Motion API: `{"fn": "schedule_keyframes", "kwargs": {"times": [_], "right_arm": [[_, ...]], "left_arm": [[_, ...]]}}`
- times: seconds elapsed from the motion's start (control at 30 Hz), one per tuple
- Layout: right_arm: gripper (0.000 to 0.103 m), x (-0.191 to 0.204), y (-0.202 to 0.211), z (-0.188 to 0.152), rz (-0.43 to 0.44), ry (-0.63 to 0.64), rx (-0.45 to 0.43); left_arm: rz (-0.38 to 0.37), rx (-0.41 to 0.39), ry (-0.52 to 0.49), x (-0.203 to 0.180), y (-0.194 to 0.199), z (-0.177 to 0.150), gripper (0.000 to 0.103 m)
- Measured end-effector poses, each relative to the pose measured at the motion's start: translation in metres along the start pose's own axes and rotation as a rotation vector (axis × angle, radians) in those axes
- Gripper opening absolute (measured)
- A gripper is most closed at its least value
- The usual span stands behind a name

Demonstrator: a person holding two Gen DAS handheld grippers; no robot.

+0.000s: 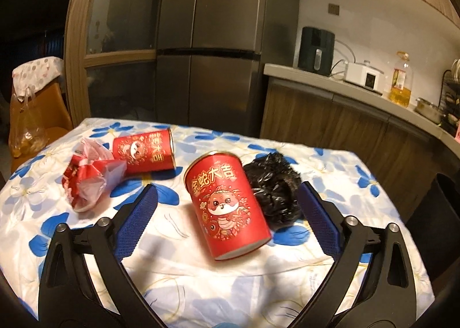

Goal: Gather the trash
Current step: 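Move both open tools back toward the remaining trash on the table, then grasp the red printed can with the left tool while the right tool grasps the black bag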

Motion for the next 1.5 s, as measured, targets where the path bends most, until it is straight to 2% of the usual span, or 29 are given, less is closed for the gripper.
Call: {"fn": "schedule_keyframes", "kwargs": {"times": [0.23,0.37,0.67,0.8,1.0,1.17,1.3,1.37,1.43,1.47,1.5], "right_arm": [[0.078,0.017,-0.024,-0.003,0.017,0.031,0.032],[0.078,0.028,-0.032,-0.006,0.026,0.047,0.045],[0.078,0.044,-0.05,-0.012,0.048,0.063,0.078],[0.078,0.055,-0.064,-0.017,0.057,0.067,0.101],[0.073,0.079,-0.094,-0.028,0.082,0.059,0.16],[0.067,0.095,-0.118,-0.034,0.097,0.057,0.215],[0.052,0.103,-0.136,-0.042,0.09,0.06,0.272],[0.039,0.106,-0.143,-0.048,0.086,0.065,0.302],[0.022,0.106,-0.147,-0.052,0.077,0.073,0.323],[0.02,0.106,-0.146,-0.052,0.079,0.073,0.323],[0.014,0.107,-0.145,-0.051,0.082,0.074,0.318]], "left_arm": [[-0.05,0.092,0.039,0.005,-0.025,-0.015,0.075],[-0.085,0.138,0.067,0.011,-0.032,-0.024,0.059],[-0.139,0.152,0.123,0.027,-0.02,-0.032,0.053],[-0.128,0.105,0.145,0.048,0.007,-0.025,0.053],[-0.072,-0.029,0.13,0.083,0.061,-0.004,0.053],[-0.049,-0.071,0.128,0.105,0.08,0.008,0.053],[-0.041,-0.072,0.138,0.117,0.084,0.01,0.053],[-0.038,-0.065,0.137,0.119,0.083,0.01,0.053],[-0.034,-0.06,0.133,0.12,0.083,0.01,0.053],[-0.034,-0.059,0.133,0.121,0.083,0.009,0.053],[-0.033,-0.058,0.132,0.122,0.083,0.01,0.053]]}}
Point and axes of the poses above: each gripper's, at about its wrist camera, not at the fingertips, and y roughly against the way its jaws point, x to its left, z to its top, the point moved 9 cm from there along -y, roughly the way its jaws point, and after that the axes turned 4 degrees about x, right-handed, at the moved point
